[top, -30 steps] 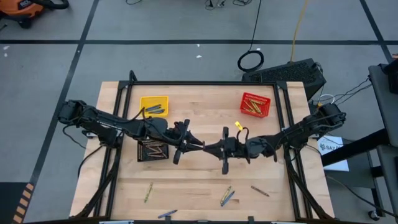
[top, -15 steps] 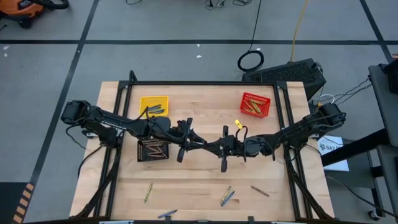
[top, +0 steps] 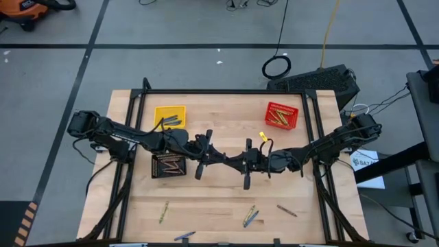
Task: Sort crayons
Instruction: Put the blue crayon into the yellow bin
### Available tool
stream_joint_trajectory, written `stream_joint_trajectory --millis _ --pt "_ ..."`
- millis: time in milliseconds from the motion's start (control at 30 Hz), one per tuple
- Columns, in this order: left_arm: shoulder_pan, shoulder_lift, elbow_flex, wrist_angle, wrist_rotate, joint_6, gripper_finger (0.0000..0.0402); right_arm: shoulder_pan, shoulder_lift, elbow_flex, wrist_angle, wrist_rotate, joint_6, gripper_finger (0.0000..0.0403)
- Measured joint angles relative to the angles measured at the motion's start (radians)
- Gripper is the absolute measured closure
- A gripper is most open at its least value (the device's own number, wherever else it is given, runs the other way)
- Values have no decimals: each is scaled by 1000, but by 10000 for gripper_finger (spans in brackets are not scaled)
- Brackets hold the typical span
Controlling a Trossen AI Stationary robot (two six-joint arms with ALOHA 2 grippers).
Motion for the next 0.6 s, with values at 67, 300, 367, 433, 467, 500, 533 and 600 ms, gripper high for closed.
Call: stream_joint_trajectory --millis 67,300,367,433,467,500,533,600 --pt "0 0 0 0 0 0 388 0 0 0 -6 0 8 403" --pt "0 0 0 -4 -2 2 387 0 0 2 -18 1 11 382" --pt "0 0 0 -11 -5 3 387 0 0 2 -22 5 11 371" --pt "1 0 0 -23 -8 4 387 0 0 2 -31 23 11 358" --pt "1 0 0 -29 -10 9 387 0 0 2 -36 29 11 352" --pt "1 0 0 -38 -10 22 387 0 0 1 -43 29 12 345" --pt "1 0 0 -47 -11 29 387 0 0 1 -44 28 12 340" --pt "3 0 0 -54 -11 29 387 0 0 1 -51 28 15 330"
